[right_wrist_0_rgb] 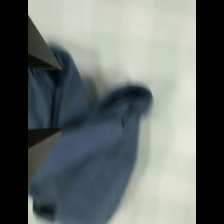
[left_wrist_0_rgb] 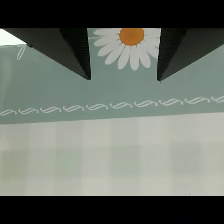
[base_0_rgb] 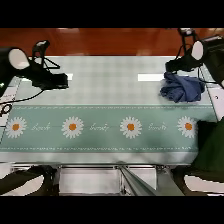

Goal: Fold the shirts.

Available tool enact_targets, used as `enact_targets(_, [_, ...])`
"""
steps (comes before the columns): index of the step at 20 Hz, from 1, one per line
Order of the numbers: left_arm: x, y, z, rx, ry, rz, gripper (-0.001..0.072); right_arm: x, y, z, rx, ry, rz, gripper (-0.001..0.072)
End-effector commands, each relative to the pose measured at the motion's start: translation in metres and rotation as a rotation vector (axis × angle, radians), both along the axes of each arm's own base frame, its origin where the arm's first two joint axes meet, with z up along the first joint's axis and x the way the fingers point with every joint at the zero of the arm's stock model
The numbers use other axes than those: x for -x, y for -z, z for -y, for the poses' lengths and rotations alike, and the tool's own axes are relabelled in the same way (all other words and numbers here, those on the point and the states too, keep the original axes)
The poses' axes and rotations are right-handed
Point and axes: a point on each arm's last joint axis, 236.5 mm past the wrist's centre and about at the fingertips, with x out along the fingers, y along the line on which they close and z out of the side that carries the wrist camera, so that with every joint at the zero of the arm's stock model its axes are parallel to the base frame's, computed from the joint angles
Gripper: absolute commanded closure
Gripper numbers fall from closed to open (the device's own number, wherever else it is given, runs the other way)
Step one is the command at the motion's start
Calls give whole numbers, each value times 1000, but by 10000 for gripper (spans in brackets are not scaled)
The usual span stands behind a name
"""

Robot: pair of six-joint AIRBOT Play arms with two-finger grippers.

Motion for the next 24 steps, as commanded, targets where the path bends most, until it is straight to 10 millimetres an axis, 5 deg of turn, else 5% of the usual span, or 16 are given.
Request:
enact_targets(1, [34, -36, -6, 18, -10, 101, 199, -3, -13, 72, 45, 135, 58, 294])
enact_targets(3, [65, -31, -2, 50, -28, 153, 199, 0, 33, 89, -110, 206, -13, 295])
enact_targets(7, [126, 25, -8, 92, -140, 59, 199, -1, 115, 109, -176, 234, -149, 295])
enact_targets(12, [140, 42, -11, 104, -185, 35, 199, 0, 182, 99, -197, 228, -261, 306])
enact_targets(13, [137, 40, -10, 109, -186, 49, 199, 2, 186, 97, -199, 228, -273, 405])
enact_targets(14, [133, 38, -10, 114, -187, 66, 199, 1, 185, 94, -216, 226, -270, 577])
enact_targets(15, [130, 36, -9, 120, -188, 83, 199, -1, 178, 90, -230, 211, -256, 678])
enact_targets(18, [117, 25, -26, 72, -207, 147, 199, -12, 126, 89, -225, 179, -168, 678])
enact_targets(21, [97, -11, -65, 28, -308, 252, 199, -24, 26, 77, -263, 148, 32, 678])
enact_targets(24, [88, -55, -99, 13, -392, 367, 199, -11, -82, 61, -287, 92, 245, 678])
